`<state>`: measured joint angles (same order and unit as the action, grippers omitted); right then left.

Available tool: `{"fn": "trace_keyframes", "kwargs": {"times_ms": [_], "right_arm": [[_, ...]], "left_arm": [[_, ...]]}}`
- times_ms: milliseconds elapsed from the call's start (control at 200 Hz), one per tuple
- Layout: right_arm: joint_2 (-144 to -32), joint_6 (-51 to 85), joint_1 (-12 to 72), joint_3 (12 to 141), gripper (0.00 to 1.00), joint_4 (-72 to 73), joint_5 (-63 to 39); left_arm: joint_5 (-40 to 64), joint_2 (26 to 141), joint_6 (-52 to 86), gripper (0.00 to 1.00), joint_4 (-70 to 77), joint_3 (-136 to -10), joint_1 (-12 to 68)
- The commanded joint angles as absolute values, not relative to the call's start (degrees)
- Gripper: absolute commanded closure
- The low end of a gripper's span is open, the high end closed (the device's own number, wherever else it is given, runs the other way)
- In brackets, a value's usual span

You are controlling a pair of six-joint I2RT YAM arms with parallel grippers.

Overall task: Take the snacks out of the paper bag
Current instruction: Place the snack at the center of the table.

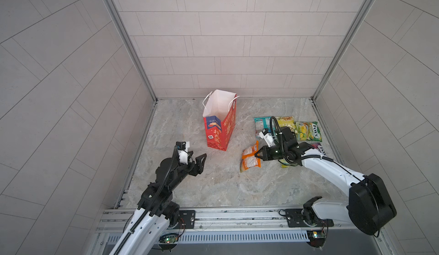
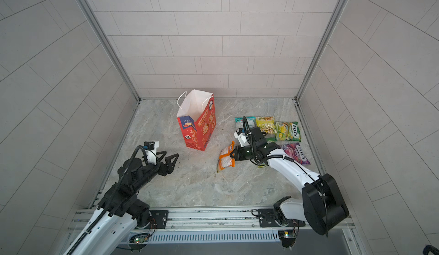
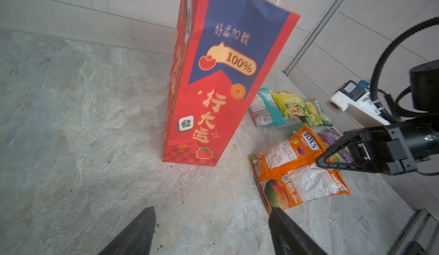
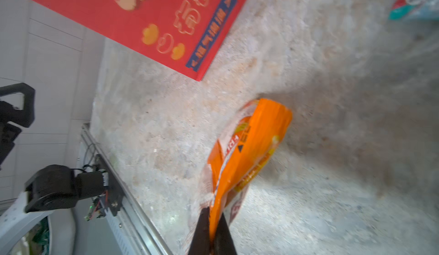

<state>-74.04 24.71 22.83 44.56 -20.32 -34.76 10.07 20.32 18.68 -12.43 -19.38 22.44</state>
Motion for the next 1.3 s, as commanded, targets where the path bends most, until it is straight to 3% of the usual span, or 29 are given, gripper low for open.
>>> {"fn": "trace_keyframes", "kwargs": {"times_ms": [0,490,1031,1291], "right_arm": [[-74.6,20.2,22.7,47.0,1.0,-27.5,-25.9],[-85.0,17.3,20.9,57.2,1.0,-43.7,-3.6],[-90.6,20.0,17.4,59.9,1.0,-42.3,-1.0],[-88.9,20.8,17.4,59.6,0.8,-42.7,-0.6]], "left_arm": [[5.4,18.8,19.6,0.19,-2.6,-17.3,22.7],[6.7,32.3,18.7,0.19,11.1,-14.0,22.7],[6.3,32.6,18.8,0.19,13.3,-12.6,22.8],[5.6,32.6,18.8,0.19,13.3,-12.6,22.7]]}}
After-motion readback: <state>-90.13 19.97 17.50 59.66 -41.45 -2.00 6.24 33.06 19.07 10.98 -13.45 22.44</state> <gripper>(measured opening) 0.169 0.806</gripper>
